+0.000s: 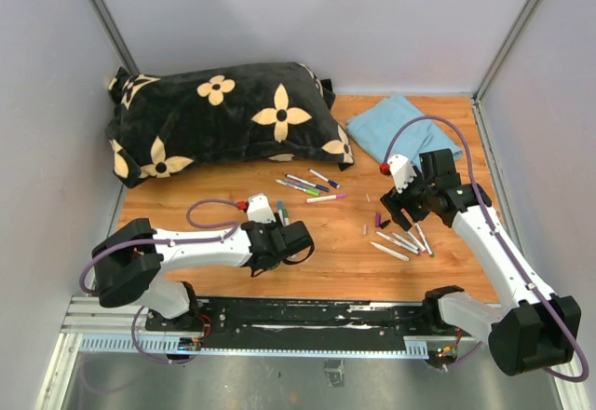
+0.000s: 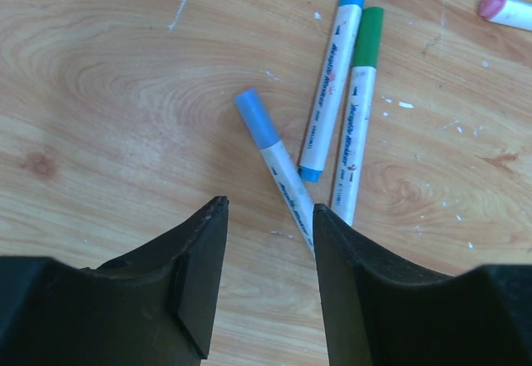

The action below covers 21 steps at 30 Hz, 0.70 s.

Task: Open the pen caps
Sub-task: Place the pen cap at the center of the board.

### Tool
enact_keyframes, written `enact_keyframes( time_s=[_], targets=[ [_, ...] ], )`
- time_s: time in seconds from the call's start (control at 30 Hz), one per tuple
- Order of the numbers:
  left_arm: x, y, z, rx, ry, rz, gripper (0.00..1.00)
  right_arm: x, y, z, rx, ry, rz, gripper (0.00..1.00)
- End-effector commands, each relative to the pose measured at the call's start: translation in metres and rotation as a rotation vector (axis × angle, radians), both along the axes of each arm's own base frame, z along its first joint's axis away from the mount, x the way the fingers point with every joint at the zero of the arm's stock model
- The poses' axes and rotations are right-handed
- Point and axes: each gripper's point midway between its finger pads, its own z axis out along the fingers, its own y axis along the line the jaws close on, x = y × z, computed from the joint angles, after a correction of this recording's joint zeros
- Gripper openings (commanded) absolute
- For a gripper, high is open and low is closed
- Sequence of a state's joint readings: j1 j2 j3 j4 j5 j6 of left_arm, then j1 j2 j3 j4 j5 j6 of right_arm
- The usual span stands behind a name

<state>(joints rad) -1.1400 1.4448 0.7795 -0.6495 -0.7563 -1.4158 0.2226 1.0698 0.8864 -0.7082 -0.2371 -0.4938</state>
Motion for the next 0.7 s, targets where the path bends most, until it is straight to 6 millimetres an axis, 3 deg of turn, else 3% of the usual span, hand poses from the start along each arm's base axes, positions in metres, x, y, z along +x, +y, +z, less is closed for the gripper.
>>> enact_keyframes(
  time_s=[0.0,0.23,0.4,0.67],
  targets=[
    [0.008,-0.012,0.002,-0.031,-0.02,-0.025,0.5,-0.005,0.001,-0.006,0.004,0.024,0.01,0.73],
    [0.007,-0.014,-0.008,0.017,0.03,-0.029,0.51,-0.006,0.001,-0.006,0.004,0.025,0.012,0.73],
    [0.003,-0.01,-0.023,0.13,0.097,-0.019,0.46,-0.006,0.001,-0.006,0.006,0.024,0.013,0.73],
    [0.003,-0.007,-0.024,0.169,0.109,-0.024,0.4,-0.006,0.002,-0.006,0.008,0.023,0.016,0.73]
  ],
)
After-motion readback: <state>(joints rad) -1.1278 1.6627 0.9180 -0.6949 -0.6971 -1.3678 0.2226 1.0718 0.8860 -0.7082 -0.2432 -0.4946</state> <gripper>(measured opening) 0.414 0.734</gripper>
